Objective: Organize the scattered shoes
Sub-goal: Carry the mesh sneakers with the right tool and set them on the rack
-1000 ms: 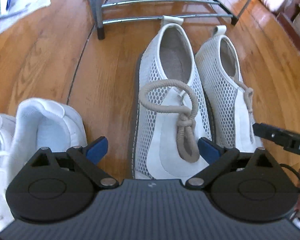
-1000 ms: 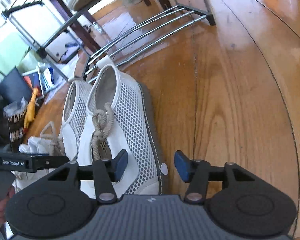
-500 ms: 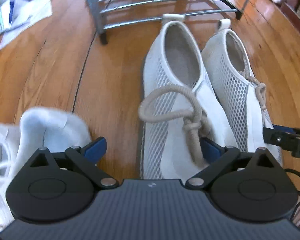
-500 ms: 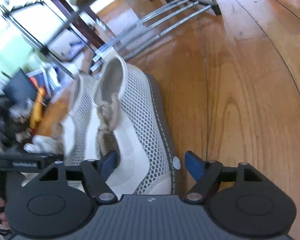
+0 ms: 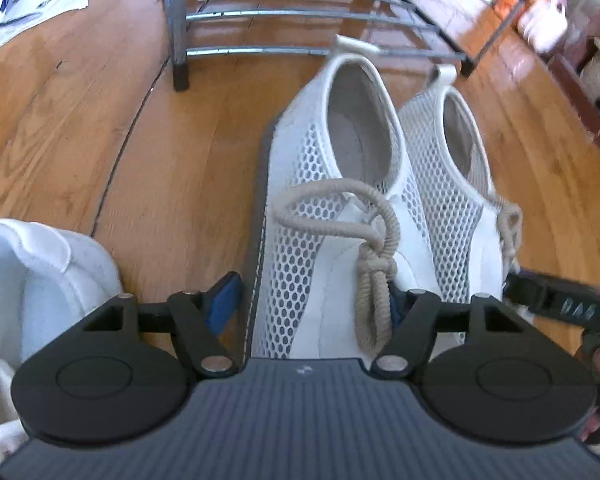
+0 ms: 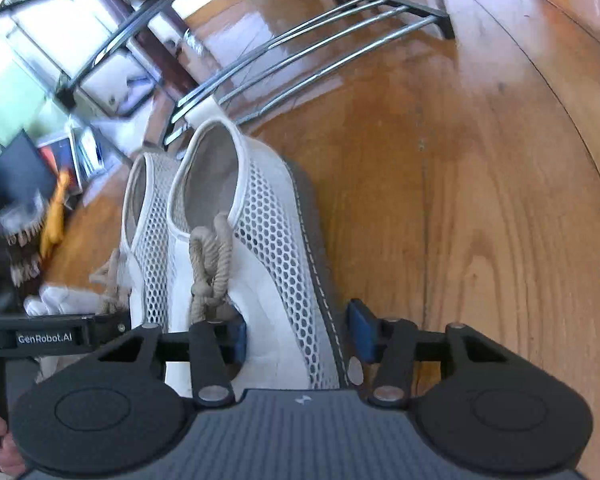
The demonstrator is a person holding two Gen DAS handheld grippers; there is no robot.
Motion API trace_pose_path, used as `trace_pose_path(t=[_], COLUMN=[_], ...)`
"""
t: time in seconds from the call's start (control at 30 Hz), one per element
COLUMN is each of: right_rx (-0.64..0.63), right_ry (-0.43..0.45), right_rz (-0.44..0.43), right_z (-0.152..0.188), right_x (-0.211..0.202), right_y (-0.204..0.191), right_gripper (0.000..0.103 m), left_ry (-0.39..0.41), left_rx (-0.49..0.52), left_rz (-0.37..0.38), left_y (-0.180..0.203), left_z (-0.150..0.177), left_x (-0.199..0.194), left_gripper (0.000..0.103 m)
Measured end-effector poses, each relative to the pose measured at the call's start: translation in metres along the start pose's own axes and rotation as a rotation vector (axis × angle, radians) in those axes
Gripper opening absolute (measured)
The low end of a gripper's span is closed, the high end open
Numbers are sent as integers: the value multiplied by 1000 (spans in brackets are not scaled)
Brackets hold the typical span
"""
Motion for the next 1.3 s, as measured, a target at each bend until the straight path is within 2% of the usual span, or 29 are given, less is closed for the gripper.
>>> trace_pose_path(t=[0.13, 0.27, 0.37, 0.57, 0.7, 0.8, 0.87, 0.9, 0.93, 0.97, 1.0, 1.03, 1.13, 1.2, 1.27, 1.3], right_rx=[14, 12, 8, 4, 21, 43, 12, -15, -38, -50, -45, -21, 57, 44, 30, 23], right_ry=[62, 102, 132, 195, 259, 301, 276, 251, 225, 206, 206, 216, 231, 204, 177, 163], right_rz=[-9, 0, -8, -30, -60, -62, -3, 38, 106, 185, 182, 133, 53, 27, 0, -13], right_z=[-8, -19, -34, -70, -97, -124, -148, -158, -165, -164, -159, -151, -127, -115, -102, -96], right_x=[-8, -6, 1, 26, 38, 60, 86, 100, 109, 106, 98, 86, 53, 48, 43, 40], right_y=[2, 6, 8, 6, 4, 6, 5, 3, 1, 1, 5, 12, 30, 36, 42, 45], right_gripper=[49, 49, 49, 49, 49, 51, 63, 63, 58, 61, 65, 65, 80, 80, 71, 70], left_ry=[74, 91, 133, 201, 278, 305, 305, 264, 225, 219, 226, 236, 235, 214, 171, 158], left_rx=[10, -13, -26, -25, -27, -38, -38, -22, -16, -24, -33, -40, -44, -38, 9, 37], left_rz=[5, 5, 9, 10, 12, -10, -39, -62, -54, -32, -28, -25, -32, -29, -19, -30], left_y=[11, 14, 15, 17, 15, 15, 16, 17, 18, 18, 18, 17, 16, 17, 25, 30], left_z=[-11, -25, -39, -67, -96, -125, -142, -145, -146, -144, -141, -137, -125, -114, -99, -92], left_x=[-5, 4, 7, 8, 11, 37, 54, 61, 64, 60, 53, 43, 25, 14, 13, 15], left_gripper=[68, 68, 68, 68, 68, 67, 70, 72, 73, 73, 80, 90, 94, 94, 94, 94])
Point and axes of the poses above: each gripper's, at about its wrist camera, not at the fingertips, and x roughly the way its jaws point, y to its right, z to its underside, the point moved 1 cm from there along x, roughly the way its jaws point, and after that the axes turned 12 degrees about y, right-handed, at the moved point
